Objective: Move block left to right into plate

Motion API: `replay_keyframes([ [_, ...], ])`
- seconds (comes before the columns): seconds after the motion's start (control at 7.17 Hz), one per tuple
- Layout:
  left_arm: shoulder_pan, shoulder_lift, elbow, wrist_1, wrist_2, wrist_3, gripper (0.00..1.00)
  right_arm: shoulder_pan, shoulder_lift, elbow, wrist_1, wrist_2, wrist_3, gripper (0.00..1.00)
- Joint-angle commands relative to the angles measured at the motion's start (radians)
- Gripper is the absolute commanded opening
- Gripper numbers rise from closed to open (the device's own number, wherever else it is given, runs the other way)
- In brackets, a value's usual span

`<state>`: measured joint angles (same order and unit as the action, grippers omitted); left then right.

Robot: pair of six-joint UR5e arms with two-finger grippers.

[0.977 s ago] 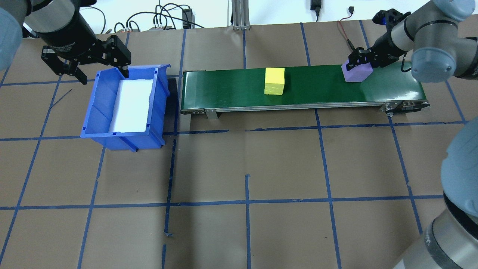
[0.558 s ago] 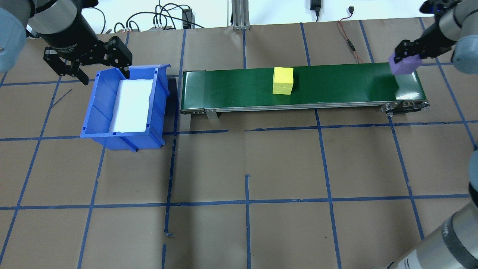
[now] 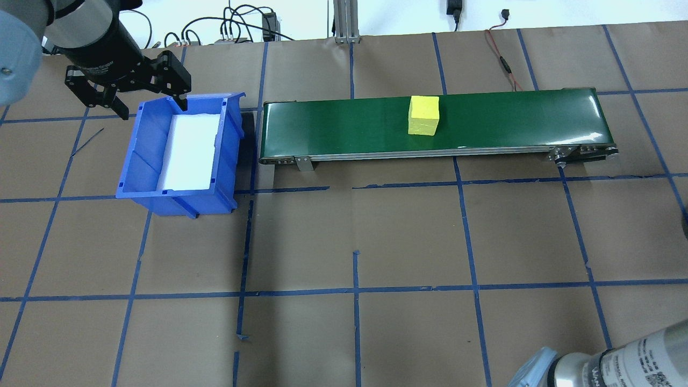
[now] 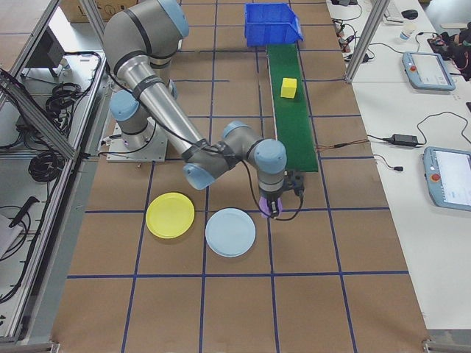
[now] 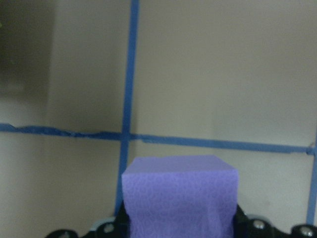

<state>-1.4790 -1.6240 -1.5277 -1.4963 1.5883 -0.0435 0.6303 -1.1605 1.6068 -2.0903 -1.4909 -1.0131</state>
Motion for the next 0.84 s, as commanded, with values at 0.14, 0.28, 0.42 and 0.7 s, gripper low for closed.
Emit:
replay_keyframes([
  [0.14,0.0,-0.004,0.0,0.011,-0.001,-0.001,1.0,-0.201,-0.002,0.137,-0.008,-0.003,-0.084,0.14],
  [0.28,0.0,-0.005,0.001,0.013,-0.001,-0.001,1.0,-0.202,-0.004,0.127,-0.008,-0.011,-0.085,0.23],
  [0.42,0.0,-0.004,0.001,0.013,-0.001,-0.001,1.0,-0.202,-0.005,0.124,-0.008,-0.006,-0.084,0.64],
  [0.7,0.0,-0.005,0.001,0.033,-0.002,-0.004,1.0,-0.202,-0.005,0.127,0.01,-0.003,-0.084,1.0],
])
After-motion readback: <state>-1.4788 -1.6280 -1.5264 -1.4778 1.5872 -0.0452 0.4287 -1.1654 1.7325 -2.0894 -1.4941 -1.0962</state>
